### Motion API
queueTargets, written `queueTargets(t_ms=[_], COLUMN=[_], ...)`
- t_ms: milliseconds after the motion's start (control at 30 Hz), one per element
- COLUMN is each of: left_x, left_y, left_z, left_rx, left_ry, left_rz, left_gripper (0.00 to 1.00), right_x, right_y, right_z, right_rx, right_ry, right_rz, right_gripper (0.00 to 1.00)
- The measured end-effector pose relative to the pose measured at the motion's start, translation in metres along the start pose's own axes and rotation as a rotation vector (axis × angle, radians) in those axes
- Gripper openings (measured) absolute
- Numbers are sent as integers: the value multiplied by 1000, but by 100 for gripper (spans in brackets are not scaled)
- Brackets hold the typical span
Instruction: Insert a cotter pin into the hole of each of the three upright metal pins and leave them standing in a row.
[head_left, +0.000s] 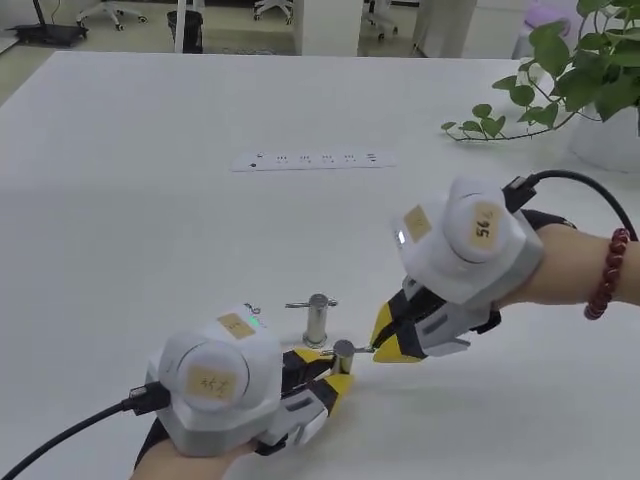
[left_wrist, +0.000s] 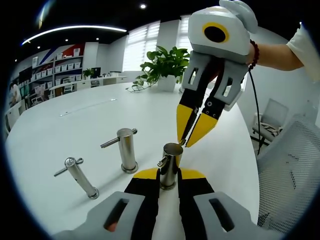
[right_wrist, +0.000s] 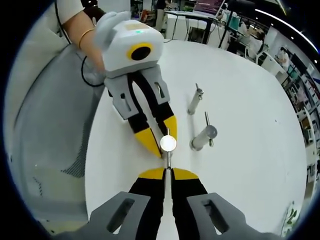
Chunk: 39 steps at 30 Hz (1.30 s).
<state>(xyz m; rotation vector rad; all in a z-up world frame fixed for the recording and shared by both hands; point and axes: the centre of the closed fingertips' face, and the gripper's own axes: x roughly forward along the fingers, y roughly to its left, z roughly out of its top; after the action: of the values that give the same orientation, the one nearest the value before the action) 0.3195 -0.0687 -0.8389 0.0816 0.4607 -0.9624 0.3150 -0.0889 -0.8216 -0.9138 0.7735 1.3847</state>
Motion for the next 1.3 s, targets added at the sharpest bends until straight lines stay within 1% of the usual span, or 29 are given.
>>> queueTargets(t_ms=[167,300,500,633,867,933,1000,1100,1200,1300], left_x=[0,0,0,0,0,0,0,1,0,-3], left_y=[0,1,1,1,1,1,1,1,1,1], left_z=[0,0,-1,0,0,0,0,-2,-2,-3], left_rx=[-9,-24,-24,-27,-24,-28,-29,-17,-15,-10], left_ry=[2,-3,-4,-5,-2,-1,3,15,21,29], left_rz=[-3,-2,-3,-2,-2,-1,2,8,9,4], left_gripper=[12,12,12,12,12,12,12,13,20,24], right_x=[1,2,5,6,5,4,4,2,0,-1], right_y=[0,-1,1,0,0,1,1,1,1,1], right_z=[2,5,9,11,11,11,11,11,17,28], right_rx=[-8,-9,-13,-20,3,18,37,40,75,110], right_ry=[0,-4,-11,-12,-22,-26,-30,-38,-80,-142], right_rz=[1,-2,1,-7,-3,6,6,0,0,-3], right_gripper=[3,3,3,3,3,5,12,15,19,23])
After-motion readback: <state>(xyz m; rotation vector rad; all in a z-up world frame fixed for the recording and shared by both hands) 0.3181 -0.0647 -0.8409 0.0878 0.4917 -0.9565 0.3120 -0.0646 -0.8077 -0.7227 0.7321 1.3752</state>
